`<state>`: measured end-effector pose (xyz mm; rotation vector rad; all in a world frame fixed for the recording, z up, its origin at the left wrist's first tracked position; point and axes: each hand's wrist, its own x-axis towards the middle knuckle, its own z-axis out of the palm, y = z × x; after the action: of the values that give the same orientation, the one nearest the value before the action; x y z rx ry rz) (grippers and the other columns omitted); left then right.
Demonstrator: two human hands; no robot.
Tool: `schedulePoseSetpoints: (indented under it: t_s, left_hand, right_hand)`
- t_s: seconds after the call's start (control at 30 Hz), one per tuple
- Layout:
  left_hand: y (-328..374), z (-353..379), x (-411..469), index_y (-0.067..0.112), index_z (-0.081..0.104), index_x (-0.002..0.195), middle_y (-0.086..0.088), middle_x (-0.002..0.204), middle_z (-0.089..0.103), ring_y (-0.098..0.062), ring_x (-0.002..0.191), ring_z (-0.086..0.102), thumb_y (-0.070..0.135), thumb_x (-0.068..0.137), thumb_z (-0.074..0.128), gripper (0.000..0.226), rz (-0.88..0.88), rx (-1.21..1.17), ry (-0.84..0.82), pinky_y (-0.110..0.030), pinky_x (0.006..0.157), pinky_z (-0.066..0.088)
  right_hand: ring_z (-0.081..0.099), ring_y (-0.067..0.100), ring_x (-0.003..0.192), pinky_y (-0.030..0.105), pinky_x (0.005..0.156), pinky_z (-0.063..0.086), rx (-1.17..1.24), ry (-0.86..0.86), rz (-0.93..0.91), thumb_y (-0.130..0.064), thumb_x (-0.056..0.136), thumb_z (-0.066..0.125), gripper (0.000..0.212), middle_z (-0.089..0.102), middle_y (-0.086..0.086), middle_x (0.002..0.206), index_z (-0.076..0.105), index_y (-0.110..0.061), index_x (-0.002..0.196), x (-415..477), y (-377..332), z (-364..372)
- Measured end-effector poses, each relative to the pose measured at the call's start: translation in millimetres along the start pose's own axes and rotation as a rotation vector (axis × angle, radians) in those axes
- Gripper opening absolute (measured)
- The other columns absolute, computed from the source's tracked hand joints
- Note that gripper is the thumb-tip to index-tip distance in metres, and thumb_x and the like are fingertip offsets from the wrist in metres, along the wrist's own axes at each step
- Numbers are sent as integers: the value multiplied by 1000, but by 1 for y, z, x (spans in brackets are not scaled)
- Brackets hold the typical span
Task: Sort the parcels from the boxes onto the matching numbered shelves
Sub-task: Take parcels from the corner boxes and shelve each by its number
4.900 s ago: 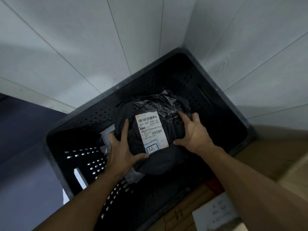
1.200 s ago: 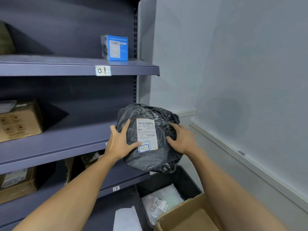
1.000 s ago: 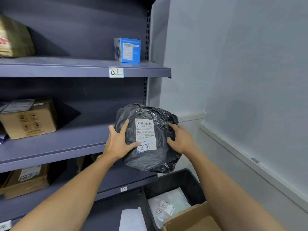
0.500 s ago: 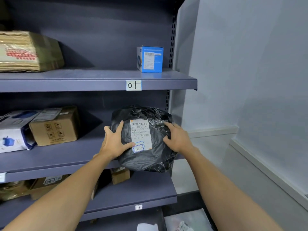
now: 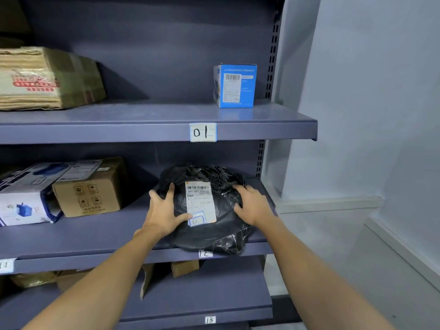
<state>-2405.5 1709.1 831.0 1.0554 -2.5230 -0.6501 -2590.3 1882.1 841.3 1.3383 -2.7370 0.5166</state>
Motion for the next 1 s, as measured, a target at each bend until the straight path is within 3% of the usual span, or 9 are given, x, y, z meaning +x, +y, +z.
schedulePoseSetpoints:
  t_s: [0.3,0.43,0.6,0.83,1.0]
  left_hand:
    - [-19,9,25,14,10,159,-22,142,22,-42,135,35,62,79,71,111,-33,88,-23,-43,111,36]
    - [-24,14,31,14,10,158,-19,137,30,-36,126,43,71,82,59,107,-31,219,22,-41,106,38]
    - [-28,19,38,19,15,158,-15,137,36,-29,126,42,79,81,49,103,-50,332,76,-41,100,38]
    - [-23,22,42,20,22,156,-14,137,40,-28,124,45,80,81,48,99,-83,438,109,-42,96,41]
    - [-10,17,40,22,33,151,-14,146,32,-34,129,38,69,85,57,84,-33,522,145,-46,98,40]
  right_hand:
    - [43,32,130,43,103,39,-77,-10,101,-31,101,51,54,42,10,145,34,-30,152,20,-11,22]
    - [39,33,132,45,105,37,-155,13,152,-37,102,53,50,35,11,147,39,-30,149,27,-17,29]
    - [30,33,137,48,109,32,-296,23,125,-40,102,52,48,30,12,150,43,-25,146,37,-22,33]
    - [29,33,139,50,115,27,-254,1,66,-41,102,49,48,33,12,149,44,-22,146,35,-27,22]
    - [9,30,153,55,122,5,-222,36,-36,-51,100,45,53,21,14,162,47,-24,145,24,-30,18]
